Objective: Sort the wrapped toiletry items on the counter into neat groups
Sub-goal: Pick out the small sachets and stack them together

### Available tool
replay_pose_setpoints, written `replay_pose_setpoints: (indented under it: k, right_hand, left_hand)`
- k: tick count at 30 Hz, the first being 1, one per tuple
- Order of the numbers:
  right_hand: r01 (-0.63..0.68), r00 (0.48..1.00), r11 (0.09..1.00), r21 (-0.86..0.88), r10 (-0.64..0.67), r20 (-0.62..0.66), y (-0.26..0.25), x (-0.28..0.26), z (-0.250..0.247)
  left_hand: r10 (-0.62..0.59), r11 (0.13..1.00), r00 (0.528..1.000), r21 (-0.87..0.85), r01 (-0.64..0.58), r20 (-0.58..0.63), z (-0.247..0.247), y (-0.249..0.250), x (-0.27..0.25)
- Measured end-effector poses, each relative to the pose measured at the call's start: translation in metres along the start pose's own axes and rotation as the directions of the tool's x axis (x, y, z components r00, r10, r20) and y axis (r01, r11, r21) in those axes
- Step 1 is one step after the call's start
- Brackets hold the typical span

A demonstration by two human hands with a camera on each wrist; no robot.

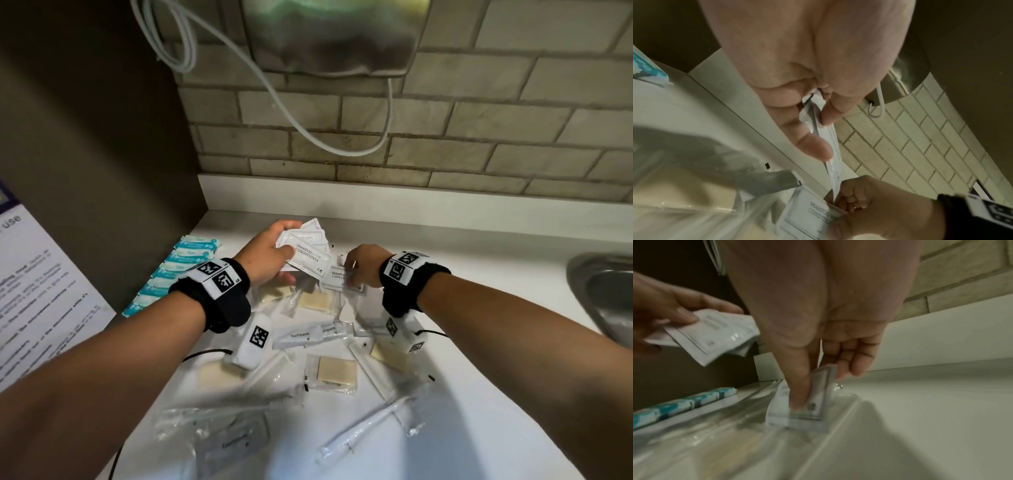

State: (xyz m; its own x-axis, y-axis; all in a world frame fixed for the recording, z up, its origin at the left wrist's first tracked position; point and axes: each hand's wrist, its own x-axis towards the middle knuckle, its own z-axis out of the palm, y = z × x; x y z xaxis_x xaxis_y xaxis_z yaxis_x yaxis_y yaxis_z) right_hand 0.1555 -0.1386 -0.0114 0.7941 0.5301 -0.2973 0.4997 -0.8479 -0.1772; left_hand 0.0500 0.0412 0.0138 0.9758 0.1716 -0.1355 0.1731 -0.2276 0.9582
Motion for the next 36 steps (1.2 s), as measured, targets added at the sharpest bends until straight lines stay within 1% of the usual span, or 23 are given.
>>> replay_pose_setpoints:
  k: [2,5,6,8,10,12,14,16,18,21,23,25,27,28,31,34,36]
  right_hand:
    - [0.066,0.997,0.998,-0.020,-0.065,0.048,-0.008,-0.010,-0.008]
    - [0.194,0.974,0.978,0.081,-0.202,0.107,-0.023,-0.025,-0.018]
    - [0.236,0.964,0.963,0.128,-0.249,0.098,-0.030,-0.030,-0.021]
    - [0.299,0.952,0.928,0.221,-0.307,0.003,-0.043,-0.037,-0.029]
    - [0.340,0.940,0.893,0.294,-0.308,-0.149,-0.053,-0.039,-0.038]
    - [0.351,0.930,0.865,0.359,-0.277,-0.243,-0.061,-0.038,-0.047]
    - [0.343,0.932,0.844,0.413,-0.253,-0.259,-0.068,-0.035,-0.052]
    - [0.336,0.934,0.844,0.418,-0.240,-0.266,-0.075,-0.030,-0.054]
    - [0.346,0.927,0.843,0.412,-0.240,-0.287,-0.085,-0.023,-0.054]
    - [0.360,0.917,0.846,0.392,-0.244,-0.316,-0.101,-0.012,-0.050]
    - [0.332,0.930,0.862,0.383,-0.231,-0.286,-0.108,-0.001,-0.047]
    - [0.248,0.960,0.913,0.324,-0.186,-0.212,-0.112,0.014,-0.041]
    - [0.164,0.983,0.975,0.147,-0.148,-0.112,-0.118,0.028,-0.033]
    - [0.143,0.988,0.988,0.060,-0.139,-0.062,-0.122,0.034,-0.029]
    - [0.138,0.989,0.984,-0.111,-0.131,0.068,-0.135,0.048,-0.016]
    - [0.126,0.978,0.965,-0.231,-0.082,0.192,-0.136,0.059,0.001]
    - [0.145,0.962,0.954,-0.262,-0.075,0.261,-0.131,0.065,0.015]
  left_hand:
    - [0.028,0.999,0.998,-0.015,-0.029,-0.056,-0.002,-0.001,0.000]
    - [0.042,0.997,0.989,-0.056,-0.051,-0.141,-0.007,0.001,0.000]
    - [0.039,0.997,0.988,-0.066,-0.050,-0.147,-0.009,0.002,-0.001]
    - [0.038,0.997,0.991,-0.063,-0.047,-0.128,-0.012,0.005,-0.004]
    - [0.063,0.997,0.993,-0.037,-0.067,-0.102,-0.015,0.008,-0.010]
    - [0.084,0.993,0.993,-0.077,-0.091,-0.085,-0.020,0.011,-0.017]
    - [0.102,0.982,0.991,-0.150,-0.114,-0.087,-0.027,0.013,-0.024]
    - [0.116,0.981,0.990,-0.147,-0.126,-0.075,-0.035,0.014,-0.028]
    - [0.131,0.987,0.990,-0.089,-0.135,-0.055,-0.046,0.011,-0.030]
    - [0.170,0.985,0.984,0.019,-0.169,-0.061,-0.067,0.000,-0.028]
    - [0.175,0.984,0.978,0.040,-0.171,-0.115,-0.082,-0.006,-0.029]
    - [0.172,0.985,0.969,0.050,-0.166,-0.176,-0.096,-0.012,-0.029]
    - [0.156,0.987,0.964,0.065,-0.145,-0.216,-0.109,-0.018,-0.027]
    - [0.146,0.989,0.963,0.066,-0.134,-0.228,-0.113,-0.020,-0.025]
    - [0.110,0.992,0.965,0.085,-0.092,-0.238,-0.122,-0.029,-0.015]
    - [0.077,0.995,0.973,0.080,-0.061,-0.220,-0.125,-0.038,-0.004]
    - [0.052,0.996,0.979,0.076,-0.037,-0.199,-0.123,-0.043,0.001]
